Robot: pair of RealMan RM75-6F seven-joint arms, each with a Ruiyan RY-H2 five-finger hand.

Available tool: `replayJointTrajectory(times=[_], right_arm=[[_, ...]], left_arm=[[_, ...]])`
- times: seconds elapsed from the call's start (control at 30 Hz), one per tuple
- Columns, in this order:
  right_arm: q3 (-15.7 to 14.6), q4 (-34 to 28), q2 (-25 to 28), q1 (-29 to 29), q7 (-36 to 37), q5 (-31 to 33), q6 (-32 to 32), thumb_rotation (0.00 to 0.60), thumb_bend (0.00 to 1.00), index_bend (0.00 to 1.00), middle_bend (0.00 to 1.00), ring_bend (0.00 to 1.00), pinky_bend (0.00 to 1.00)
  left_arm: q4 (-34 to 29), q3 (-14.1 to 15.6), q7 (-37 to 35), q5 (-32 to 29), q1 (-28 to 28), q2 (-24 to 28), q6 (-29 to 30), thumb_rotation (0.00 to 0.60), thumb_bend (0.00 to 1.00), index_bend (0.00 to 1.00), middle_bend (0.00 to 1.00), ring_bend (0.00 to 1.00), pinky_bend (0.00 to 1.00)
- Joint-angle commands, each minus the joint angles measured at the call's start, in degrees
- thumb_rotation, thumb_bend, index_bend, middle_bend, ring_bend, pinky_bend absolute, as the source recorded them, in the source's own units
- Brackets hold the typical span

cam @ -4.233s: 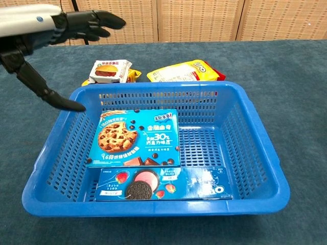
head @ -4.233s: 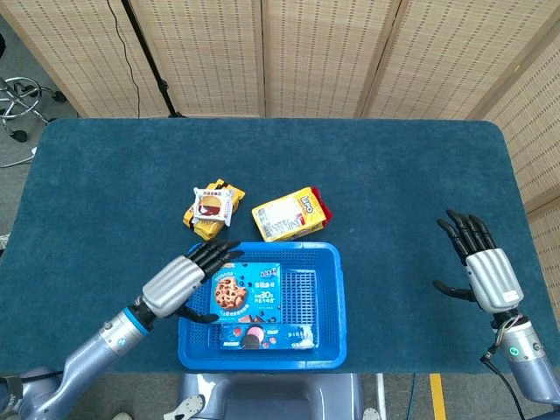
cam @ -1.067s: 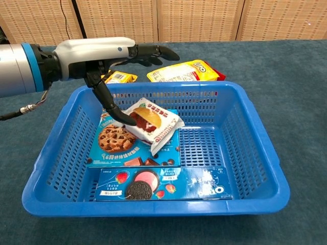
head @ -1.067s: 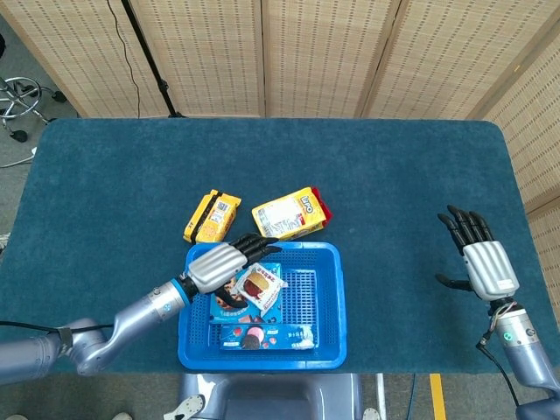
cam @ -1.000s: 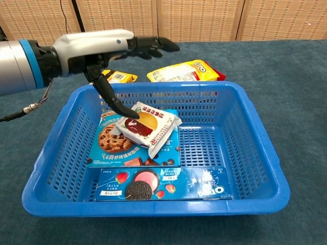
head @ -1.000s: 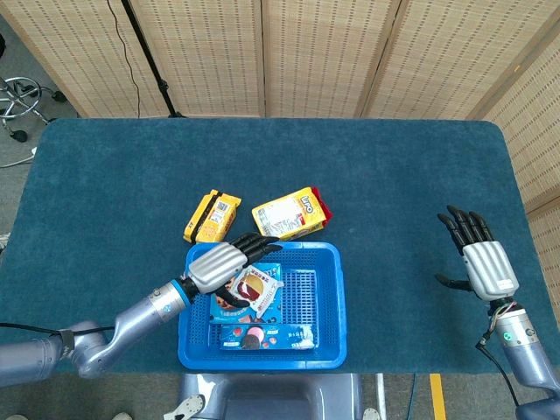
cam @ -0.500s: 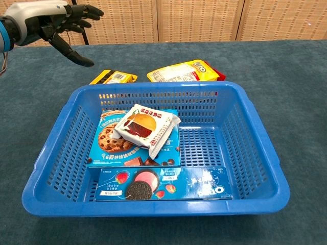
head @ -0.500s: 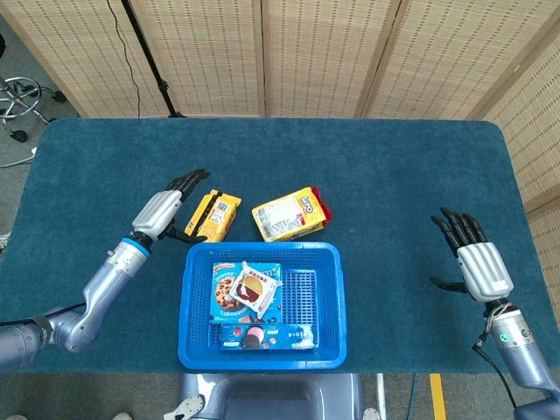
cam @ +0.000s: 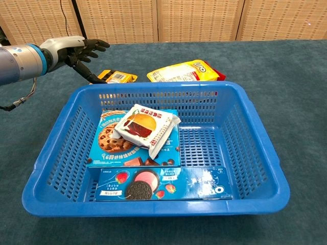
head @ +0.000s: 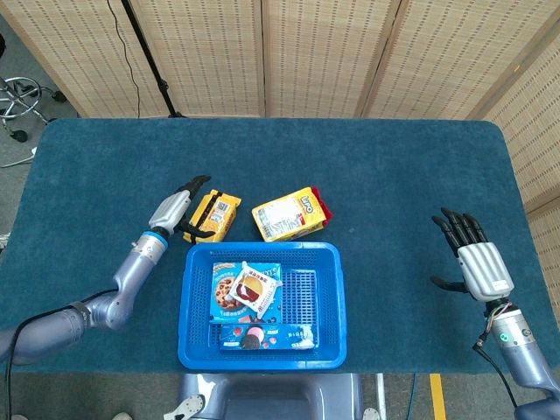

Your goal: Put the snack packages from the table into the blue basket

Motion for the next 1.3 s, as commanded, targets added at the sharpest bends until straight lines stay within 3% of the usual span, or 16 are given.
replayJointTrajectory(times=[0.03, 0.3, 0.53, 0.7, 0.77, 0.83, 0.87, 0.93, 1.03, 1.2, 1.3], right_arm=[[0.0, 0.0, 0.0, 0.0, 0.0, 0.0, 0.1, 0.600, 0.00, 0.00, 0.00, 0.00, 0.03], [0.0, 0.1, 0.0, 0.0, 0.0, -0.1, 0.1, 0.600, 0.00, 0.00, 0.00, 0.00, 0.03], [0.0, 0.1, 0.1, 0.0, 0.1, -0.2, 0.1, 0.600, 0.00, 0.00, 0.00, 0.00, 0.03], [-0.2, -0.2, 0.0, 0.2, 0.1, -0.5, -0.1, 0.600, 0.00, 0.00, 0.00, 0.00, 0.03], [-0.3, -0.5, 0.1, 0.2, 0.3, -0.6, -0.1, 0.600, 0.00, 0.00, 0.00, 0.00, 0.03], [-0.3, -0.6, 0.1, 0.3, 0.2, -0.7, 0.0, 0.600, 0.00, 0.00, 0.00, 0.00, 0.03], [-0.3, -0.7, 0.1, 0.3, 0.2, -0.8, 0.0, 0.600, 0.00, 0.00, 0.00, 0.00, 0.03], [-0.4, -1.0, 0.2, 0.3, 0.4, -0.9, 0.0, 0.600, 0.00, 0.00, 0.00, 0.00, 0.03], [-0.5, -1.0, 0.2, 0.2, 0.4, -0.9, 0.0, 0.600, 0.00, 0.00, 0.00, 0.00, 0.03], [-0.5, -1.0, 0.3, 0.3, 0.4, -0.9, -0.1, 0.600, 0.00, 0.00, 0.00, 0.00, 0.03], [-0.5, -1.1, 0.2, 0.4, 0.5, -0.9, -0.2, 0.600, 0.00, 0.00, 0.00, 0.00, 0.03]], left_arm=[[2.2, -0.4, 1.9, -2.6, -1.4, -2.1, -2.3, 0.600, 0.00, 0.00, 0.00, 0.00, 0.00], [4.2, -1.0, 7.3, -9.0, -3.3, -6.4, -2.1, 0.600, 0.00, 0.00, 0.00, 0.00, 0.00], [5.9, -0.4, 12.0, -14.0, -3.3, -6.5, -1.7, 0.600, 0.00, 0.00, 0.00, 0.00, 0.00], [7.7, -1.0, 11.3, -14.8, -2.7, -5.5, -4.3, 0.600, 0.00, 0.00, 0.00, 0.00, 0.00], [7.9, -1.3, 11.0, -14.1, -2.6, -5.4, -4.4, 0.600, 0.01, 0.00, 0.00, 0.00, 0.08], [7.9, -2.0, 10.3, -13.6, -2.3, -5.6, -3.6, 0.600, 0.05, 0.01, 0.03, 0.10, 0.33], [7.8, -2.2, 10.1, -13.4, -2.2, -5.8, -3.3, 0.600, 0.07, 0.05, 0.07, 0.17, 0.40], [8.1, -2.6, 10.1, -12.6, -2.0, -6.2, -1.9, 0.600, 0.14, 0.27, 0.29, 0.39, 0.53], [8.1, -3.6, 9.8, -11.8, -1.4, -6.7, 0.8, 0.600, 0.24, 0.48, 0.47, 0.52, 0.59], [4.6, -5.5, 8.0, -9.7, -0.1, -4.0, 2.7, 0.600, 0.27, 0.52, 0.50, 0.55, 0.60], [-2.5, -7.7, 2.7, -3.5, 2.4, -0.3, 6.4, 0.600, 0.27, 0.52, 0.50, 0.55, 0.60]])
